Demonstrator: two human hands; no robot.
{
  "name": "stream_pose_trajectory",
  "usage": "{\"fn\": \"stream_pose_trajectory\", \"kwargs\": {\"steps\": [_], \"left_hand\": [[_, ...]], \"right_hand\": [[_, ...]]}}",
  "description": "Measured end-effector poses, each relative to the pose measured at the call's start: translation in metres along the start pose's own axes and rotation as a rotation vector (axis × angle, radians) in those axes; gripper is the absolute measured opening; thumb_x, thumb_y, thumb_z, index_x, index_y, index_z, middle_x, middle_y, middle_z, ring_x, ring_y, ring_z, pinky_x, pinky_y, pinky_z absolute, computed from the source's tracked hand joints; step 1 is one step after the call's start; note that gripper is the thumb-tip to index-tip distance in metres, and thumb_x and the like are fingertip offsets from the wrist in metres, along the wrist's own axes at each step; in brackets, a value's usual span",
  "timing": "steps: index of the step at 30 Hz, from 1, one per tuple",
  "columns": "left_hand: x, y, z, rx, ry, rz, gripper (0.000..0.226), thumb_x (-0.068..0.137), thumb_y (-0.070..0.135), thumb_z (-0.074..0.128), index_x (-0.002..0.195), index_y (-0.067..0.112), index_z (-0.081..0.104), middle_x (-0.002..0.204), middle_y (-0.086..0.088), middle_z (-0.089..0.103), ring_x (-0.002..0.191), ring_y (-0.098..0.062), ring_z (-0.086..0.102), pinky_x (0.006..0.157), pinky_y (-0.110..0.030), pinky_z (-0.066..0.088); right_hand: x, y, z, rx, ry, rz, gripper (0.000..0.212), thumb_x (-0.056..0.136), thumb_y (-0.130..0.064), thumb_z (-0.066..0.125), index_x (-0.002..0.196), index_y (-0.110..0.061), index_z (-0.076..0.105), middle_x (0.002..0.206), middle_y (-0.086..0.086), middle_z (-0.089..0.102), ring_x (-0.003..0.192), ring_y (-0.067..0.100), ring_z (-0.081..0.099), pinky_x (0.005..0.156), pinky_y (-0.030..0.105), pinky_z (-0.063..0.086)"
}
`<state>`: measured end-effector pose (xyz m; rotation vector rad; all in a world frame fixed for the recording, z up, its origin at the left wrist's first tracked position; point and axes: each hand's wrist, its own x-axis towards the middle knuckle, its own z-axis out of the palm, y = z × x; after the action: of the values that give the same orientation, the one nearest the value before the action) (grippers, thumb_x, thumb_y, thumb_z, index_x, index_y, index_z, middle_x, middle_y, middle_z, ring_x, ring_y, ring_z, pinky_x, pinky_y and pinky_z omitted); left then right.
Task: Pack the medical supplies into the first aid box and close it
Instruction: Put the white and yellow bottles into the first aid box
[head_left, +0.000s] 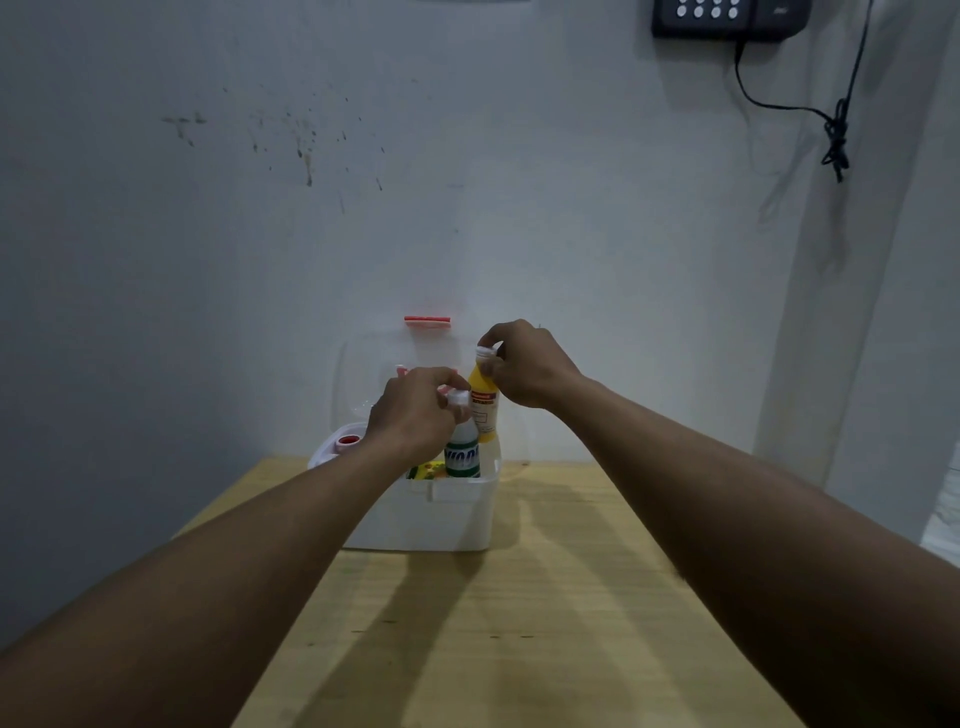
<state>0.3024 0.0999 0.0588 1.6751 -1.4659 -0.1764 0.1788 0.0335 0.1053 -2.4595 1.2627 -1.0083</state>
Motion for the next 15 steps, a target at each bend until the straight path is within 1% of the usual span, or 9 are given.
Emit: {"fn": "stream_pose_trajectory", "kwargs": {"steps": [5, 7, 10, 15], "left_hand": [[0.003, 0.000, 0.007, 0.011, -0.009, 0.002, 0.035, 0.089, 0.018, 0.069, 0.123, 0.022, 0.063, 0.131, -0.007, 0.063, 0.120, -0.030, 0.058, 0.094, -0.045, 0.050], [0.004, 0.000, 0.010, 0.026, -0.012, 0.005, 0.035, 0.088, 0.018, 0.069, 0.123, 0.022, 0.063, 0.132, -0.006, 0.063, 0.119, -0.031, 0.059, 0.094, -0.046, 0.049], [0.007, -0.003, 0.015, 0.036, -0.017, 0.006, 0.035, 0.088, 0.019, 0.070, 0.122, 0.022, 0.064, 0.134, -0.006, 0.062, 0.117, -0.031, 0.060, 0.094, -0.046, 0.050], [0.012, -0.010, 0.026, 0.041, -0.017, -0.013, 0.035, 0.087, 0.018, 0.072, 0.121, 0.024, 0.064, 0.128, -0.006, 0.065, 0.113, -0.030, 0.062, 0.089, -0.043, 0.053]], "right_hand": [[-0.001, 0.002, -0.007, -0.019, 0.011, -0.003, 0.030, 0.097, -0.013, 0.058, 0.126, -0.008, 0.062, 0.126, 0.014, 0.063, 0.109, 0.031, 0.062, 0.084, 0.036, 0.055], [-0.001, 0.003, -0.009, -0.022, 0.021, 0.008, 0.031, 0.097, -0.012, 0.057, 0.127, -0.008, 0.061, 0.126, 0.014, 0.063, 0.110, 0.032, 0.062, 0.085, 0.037, 0.054], [0.001, 0.006, -0.012, -0.031, 0.035, 0.028, 0.032, 0.095, -0.010, 0.059, 0.127, -0.009, 0.061, 0.124, 0.014, 0.063, 0.110, 0.033, 0.062, 0.085, 0.039, 0.055], [0.001, 0.012, -0.022, -0.045, 0.048, 0.044, 0.032, 0.093, -0.009, 0.060, 0.125, -0.009, 0.061, 0.124, 0.014, 0.063, 0.108, 0.034, 0.063, 0.085, 0.041, 0.057]]}}
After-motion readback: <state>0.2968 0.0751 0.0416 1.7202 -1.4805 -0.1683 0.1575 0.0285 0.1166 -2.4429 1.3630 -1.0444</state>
